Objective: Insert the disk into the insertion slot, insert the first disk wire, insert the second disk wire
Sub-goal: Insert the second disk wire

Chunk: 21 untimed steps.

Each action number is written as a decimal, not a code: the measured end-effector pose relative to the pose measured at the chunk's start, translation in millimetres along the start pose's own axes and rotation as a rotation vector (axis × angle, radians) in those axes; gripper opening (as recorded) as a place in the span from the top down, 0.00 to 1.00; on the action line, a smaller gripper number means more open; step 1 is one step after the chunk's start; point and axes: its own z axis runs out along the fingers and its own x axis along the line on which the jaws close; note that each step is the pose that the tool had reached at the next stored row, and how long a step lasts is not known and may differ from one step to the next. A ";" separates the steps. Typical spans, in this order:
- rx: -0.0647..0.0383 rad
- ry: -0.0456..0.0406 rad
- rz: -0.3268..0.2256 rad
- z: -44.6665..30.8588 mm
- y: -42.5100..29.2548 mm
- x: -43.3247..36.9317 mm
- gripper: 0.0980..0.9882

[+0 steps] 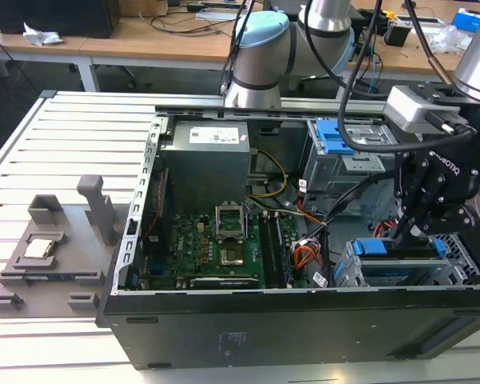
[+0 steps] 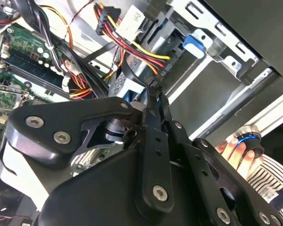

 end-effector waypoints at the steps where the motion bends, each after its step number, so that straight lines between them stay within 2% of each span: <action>1: 0.000 0.0001 0.000 0.1 0.1 0.9 0.94; 6: 0.000 -0.0001 0.001 0.1 0.1 1.1 0.94; 10: -0.006 -0.0040 0.047 0.2 0.1 1.1 0.94; 14: -0.006 -0.0042 0.049 0.3 -0.1 0.8 0.94; 18: -0.007 -0.0044 0.049 0.9 -2.5 -8.2 0.94; 21: -0.007 -0.0048 0.049 2.0 -4.4 -9.7 0.94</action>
